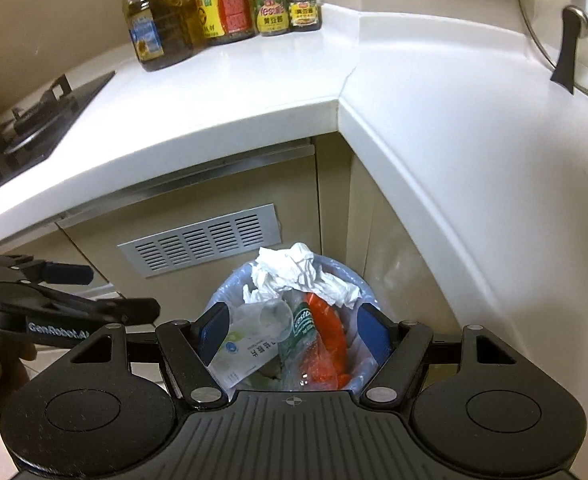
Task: Collect trash
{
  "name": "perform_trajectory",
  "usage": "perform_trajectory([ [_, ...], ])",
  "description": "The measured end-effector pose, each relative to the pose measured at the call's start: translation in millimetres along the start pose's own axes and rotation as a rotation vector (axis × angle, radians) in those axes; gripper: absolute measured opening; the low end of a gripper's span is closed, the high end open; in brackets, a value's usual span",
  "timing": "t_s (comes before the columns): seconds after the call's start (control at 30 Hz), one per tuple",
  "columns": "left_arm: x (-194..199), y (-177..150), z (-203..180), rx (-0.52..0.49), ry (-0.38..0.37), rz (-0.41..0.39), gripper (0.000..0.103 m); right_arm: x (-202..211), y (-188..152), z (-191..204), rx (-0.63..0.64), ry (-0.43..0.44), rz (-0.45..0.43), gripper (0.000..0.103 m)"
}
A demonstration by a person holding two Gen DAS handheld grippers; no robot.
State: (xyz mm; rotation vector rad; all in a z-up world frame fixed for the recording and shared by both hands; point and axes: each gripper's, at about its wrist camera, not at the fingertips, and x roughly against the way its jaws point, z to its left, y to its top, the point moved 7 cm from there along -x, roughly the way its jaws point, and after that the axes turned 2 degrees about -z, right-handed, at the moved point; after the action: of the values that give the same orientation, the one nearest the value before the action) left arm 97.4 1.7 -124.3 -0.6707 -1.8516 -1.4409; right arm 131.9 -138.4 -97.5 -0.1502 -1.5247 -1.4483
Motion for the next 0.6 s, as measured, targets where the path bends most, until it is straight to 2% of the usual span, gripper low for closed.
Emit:
perform_trajectory([
  [0.13, 15, 3, -9, -0.011, 0.026, -0.022, 0.102, 9, -8, -2, -0.025, 0.009, -0.018, 0.075],
  [0.23, 23, 7, -16, -0.016, -0.002, -0.032, 0.102, 21, -11, -2, -0.048, -0.013, -0.032, 0.075],
  [0.43, 37, 22, -23, -0.098, -0.075, -0.065, 0.102, 45, -14, 2, -0.125, -0.135, -0.098, 0.076],
  [0.6, 57, 25, -12, -0.184, -0.11, -0.09, 0.102, 59, -23, 24, -0.221, -0.245, -0.14, 0.076],
])
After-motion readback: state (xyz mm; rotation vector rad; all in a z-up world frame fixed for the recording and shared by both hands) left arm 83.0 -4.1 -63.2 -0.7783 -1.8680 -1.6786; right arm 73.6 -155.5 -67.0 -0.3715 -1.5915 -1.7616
